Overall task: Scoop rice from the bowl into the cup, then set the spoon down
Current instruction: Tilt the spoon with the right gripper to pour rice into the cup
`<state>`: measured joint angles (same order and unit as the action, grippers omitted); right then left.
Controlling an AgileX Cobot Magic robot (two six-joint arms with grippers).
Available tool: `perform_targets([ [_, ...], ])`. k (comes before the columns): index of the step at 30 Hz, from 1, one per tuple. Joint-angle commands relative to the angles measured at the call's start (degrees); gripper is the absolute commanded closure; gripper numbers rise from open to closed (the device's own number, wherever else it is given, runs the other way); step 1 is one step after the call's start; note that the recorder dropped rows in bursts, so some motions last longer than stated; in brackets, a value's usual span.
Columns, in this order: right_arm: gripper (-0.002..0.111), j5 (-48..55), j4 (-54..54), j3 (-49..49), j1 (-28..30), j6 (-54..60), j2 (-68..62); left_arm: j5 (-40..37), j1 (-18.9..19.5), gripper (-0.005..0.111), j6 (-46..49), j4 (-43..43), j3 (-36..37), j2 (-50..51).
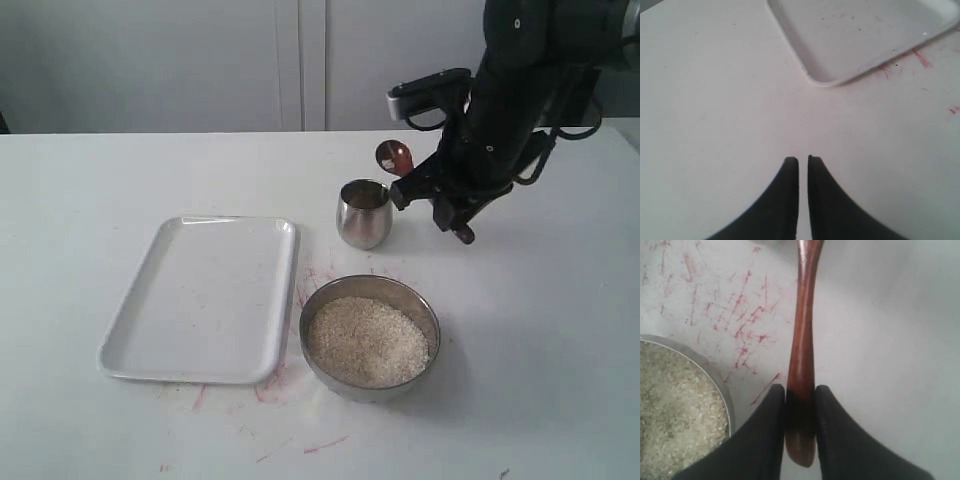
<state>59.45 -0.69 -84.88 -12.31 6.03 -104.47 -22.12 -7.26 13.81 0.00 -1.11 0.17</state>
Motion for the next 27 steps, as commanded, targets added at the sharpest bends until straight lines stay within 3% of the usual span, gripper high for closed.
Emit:
perform_targets([
  [1,0.108,-2.3,-0.6,-0.3,0.4,3.6,-0.3,-1.9,-0.3,0.092,-0.3,0.0,0.5,-0.2],
  [11,0.108,-4.0,-9.5,-0.3,0.4,5.9,-1.1,-1.9,-0.3,0.092,-0.3,0.0,0.5,-0.2],
  [27,0.108,-7.8,-10.5,-0.5,-0.8,12.9,-4.6,-1.9,-0.3,0.092,-0.3,0.0,0.5,-0.2],
])
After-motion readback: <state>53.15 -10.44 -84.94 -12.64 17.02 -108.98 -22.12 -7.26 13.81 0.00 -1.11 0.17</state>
